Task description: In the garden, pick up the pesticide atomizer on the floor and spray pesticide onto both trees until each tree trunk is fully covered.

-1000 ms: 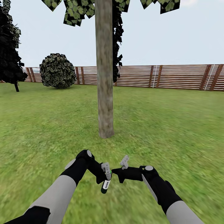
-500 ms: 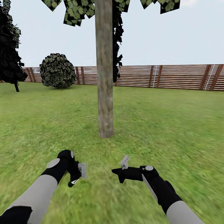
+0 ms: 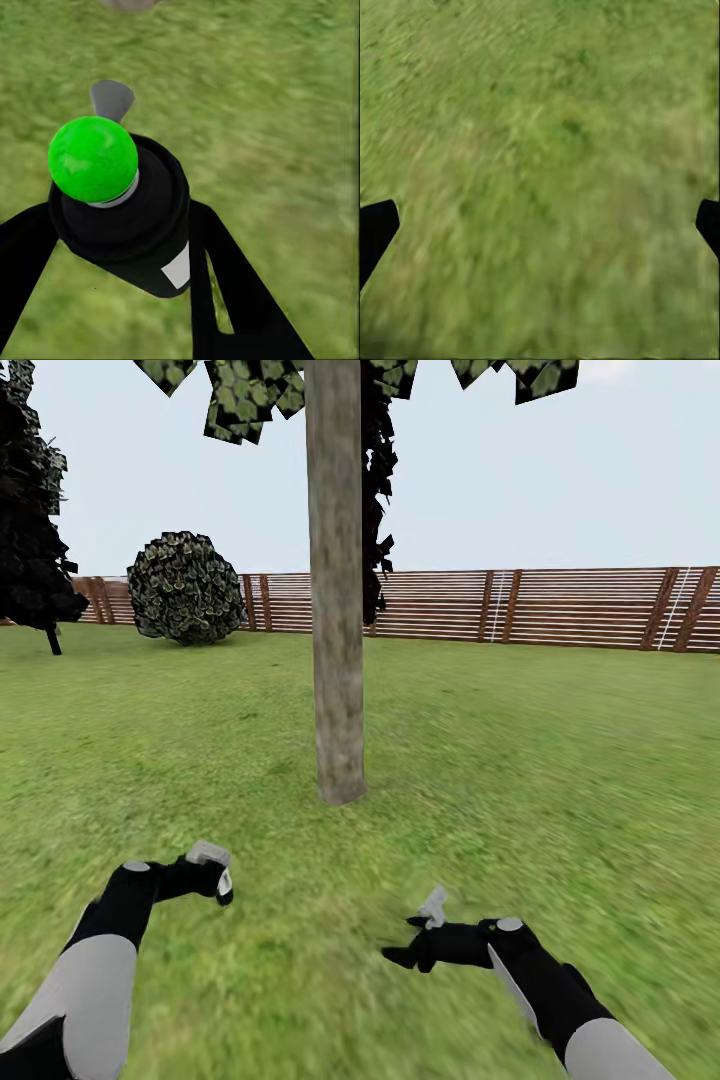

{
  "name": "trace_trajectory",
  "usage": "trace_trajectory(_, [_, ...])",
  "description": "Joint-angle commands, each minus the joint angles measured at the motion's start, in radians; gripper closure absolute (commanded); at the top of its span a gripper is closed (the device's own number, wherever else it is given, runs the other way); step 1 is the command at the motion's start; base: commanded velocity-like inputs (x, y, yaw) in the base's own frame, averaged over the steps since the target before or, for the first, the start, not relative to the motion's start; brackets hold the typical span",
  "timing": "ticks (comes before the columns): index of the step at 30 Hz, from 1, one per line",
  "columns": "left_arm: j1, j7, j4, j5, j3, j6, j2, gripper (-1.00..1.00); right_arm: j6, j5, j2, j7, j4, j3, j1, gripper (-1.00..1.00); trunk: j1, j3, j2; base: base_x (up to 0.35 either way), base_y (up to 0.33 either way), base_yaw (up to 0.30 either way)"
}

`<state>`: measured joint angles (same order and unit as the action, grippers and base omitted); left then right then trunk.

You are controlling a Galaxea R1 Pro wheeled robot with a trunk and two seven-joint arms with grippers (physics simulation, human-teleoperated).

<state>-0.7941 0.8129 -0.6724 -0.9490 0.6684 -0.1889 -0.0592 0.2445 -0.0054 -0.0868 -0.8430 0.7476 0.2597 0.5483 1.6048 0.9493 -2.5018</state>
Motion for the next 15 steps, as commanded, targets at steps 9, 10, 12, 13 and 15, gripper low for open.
trace_trajectory(9, [0.02, -0.439, 0.237, 0.381, 0.031, 0.196, 0.013, 1.0, -0.514, -0.016, -0.156, 0.077, -0.669, -0.321, 0.001, -1.0, 0.0, 0.001, -0.001, 0.0, 0.0, 0.0])
trace_trajectory(10, [0.02, -0.514, 0.281, 0.389, 0.03, 0.255, 0.023, 1.0, -0.56, -0.017, -0.157, 0.141, -0.699, -0.33, 0.001, -1.0, 0.0, 0.001, -0.001, 0.0, 0.0, 0.0])
trace_trajectory(12, [0.021, -0.656, 0.355, 0.398, 0.029, 0.343, 0.042, 1.0, -0.615, -0.017, -0.154, 0.324, -0.731, -0.338, 0.001, -1.0, 0.0, 0.001, -0.001, 0.0, 0.0, 0.0])
trace_trajectory(13, [0.021, -0.714, 0.382, 0.4, 0.029, 0.367, 0.051, 1.0, -0.63, -0.017, -0.152, 0.43, -0.738, -0.339, 0.001, -1.0, 0.0, 0.001, -0.001, 0.0, 0.0, 0.0])
trace_trajectory(15, [0.021, -0.781, 0.415, 0.402, 0.028, 0.393, 0.07, 1.0, -0.65, -0.017, -0.151, 0.618, -0.745, -0.341, 0.001, -1.0, 0.0, 0.001, -0.001, 0.0, 0.0, 0.0])
